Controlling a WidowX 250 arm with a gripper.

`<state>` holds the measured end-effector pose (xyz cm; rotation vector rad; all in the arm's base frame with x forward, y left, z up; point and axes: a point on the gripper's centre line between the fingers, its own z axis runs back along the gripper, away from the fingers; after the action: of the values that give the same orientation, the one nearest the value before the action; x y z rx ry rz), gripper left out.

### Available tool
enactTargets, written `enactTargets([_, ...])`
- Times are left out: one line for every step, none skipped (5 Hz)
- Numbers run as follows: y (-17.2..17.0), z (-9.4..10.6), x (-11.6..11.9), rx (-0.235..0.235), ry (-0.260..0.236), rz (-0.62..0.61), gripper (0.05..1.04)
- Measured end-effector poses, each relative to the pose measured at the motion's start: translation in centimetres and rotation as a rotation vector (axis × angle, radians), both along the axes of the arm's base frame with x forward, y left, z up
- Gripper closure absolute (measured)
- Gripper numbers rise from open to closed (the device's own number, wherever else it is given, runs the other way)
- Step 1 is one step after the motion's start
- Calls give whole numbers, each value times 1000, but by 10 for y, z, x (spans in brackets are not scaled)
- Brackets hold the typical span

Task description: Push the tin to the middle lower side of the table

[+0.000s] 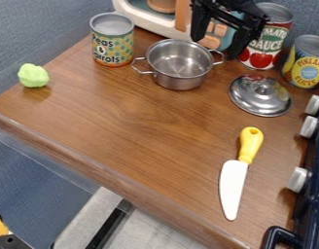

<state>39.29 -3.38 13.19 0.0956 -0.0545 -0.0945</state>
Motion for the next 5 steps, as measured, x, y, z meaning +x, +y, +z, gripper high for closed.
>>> enactTargets([0,-16,-1,2,43,-3,83])
enactTargets([18,-14,2,-13,23,8,83])
enactTargets([58,13,1,-39,-51,83,83])
enactTargets([83,23,1,-59,-87,109,83])
enactTargets([105,30,8,-24,-146,109,84])
